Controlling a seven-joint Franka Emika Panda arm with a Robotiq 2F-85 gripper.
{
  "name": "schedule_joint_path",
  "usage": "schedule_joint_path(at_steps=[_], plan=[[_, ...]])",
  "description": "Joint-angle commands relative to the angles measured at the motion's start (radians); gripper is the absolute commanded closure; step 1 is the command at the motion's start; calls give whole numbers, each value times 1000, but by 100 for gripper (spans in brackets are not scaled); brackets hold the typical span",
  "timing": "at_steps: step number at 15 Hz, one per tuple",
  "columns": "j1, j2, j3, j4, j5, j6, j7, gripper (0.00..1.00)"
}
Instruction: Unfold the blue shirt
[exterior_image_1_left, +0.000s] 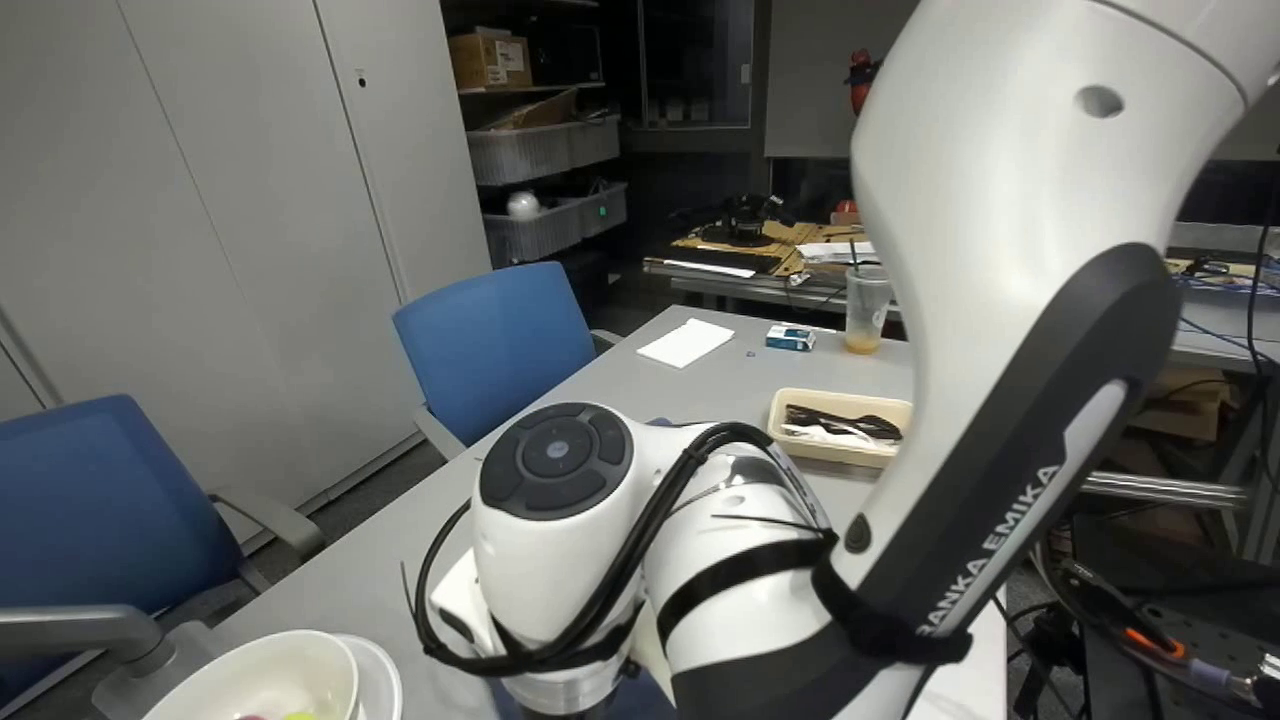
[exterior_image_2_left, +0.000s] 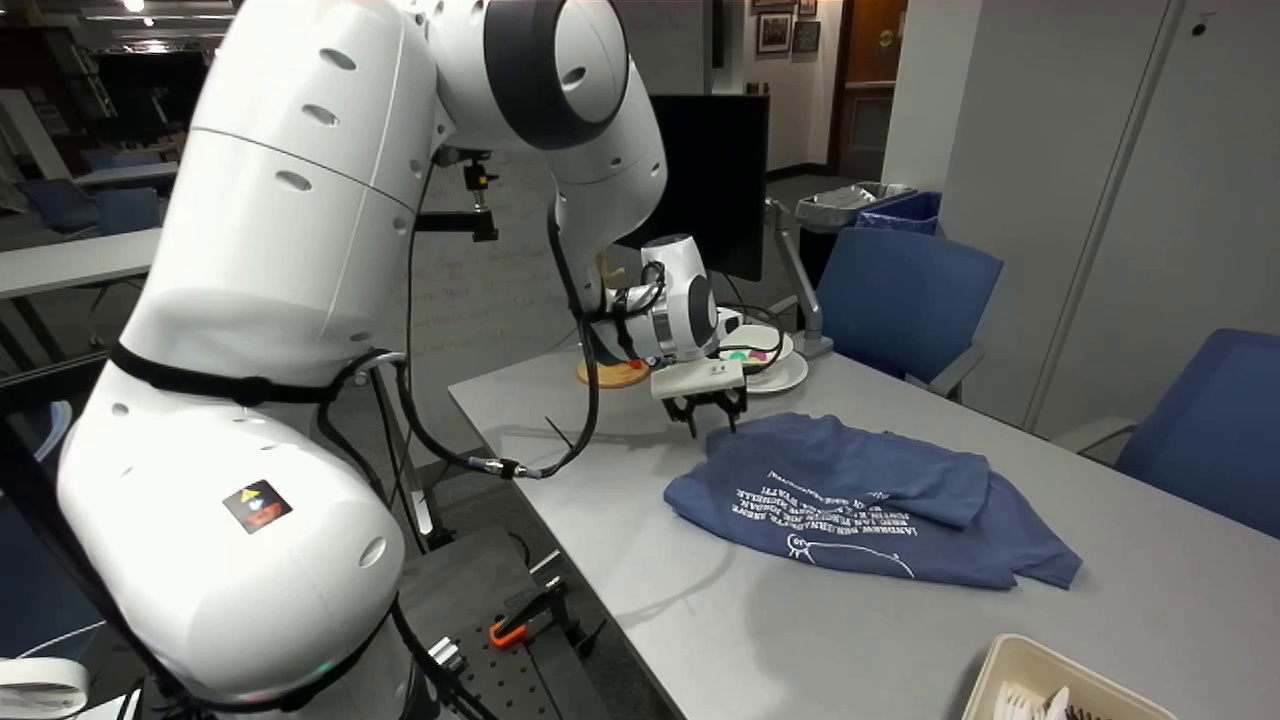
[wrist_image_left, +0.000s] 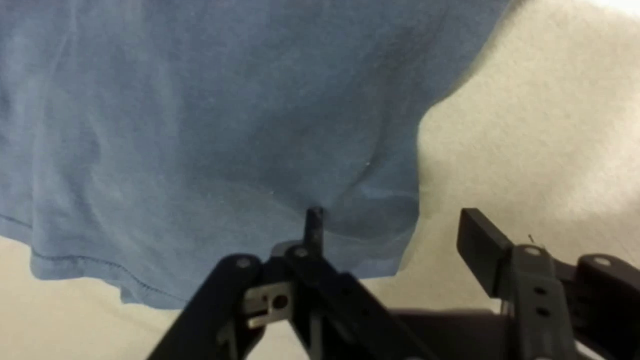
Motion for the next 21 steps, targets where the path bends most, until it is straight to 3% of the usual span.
schedule_joint_path(at_steps=[1,6,12,13,15,21], plan=[[22,12,-25,-3,-16,38,17,61],[17,14,-26,-4,-5,40,13,98],[12,10,-23,-8,3,35,12,100],[13,11,-24,-8,2,32,11,74],[10,16,-19,-6,8,30,11,66],[5,47,-10,7,31,23,12,19]])
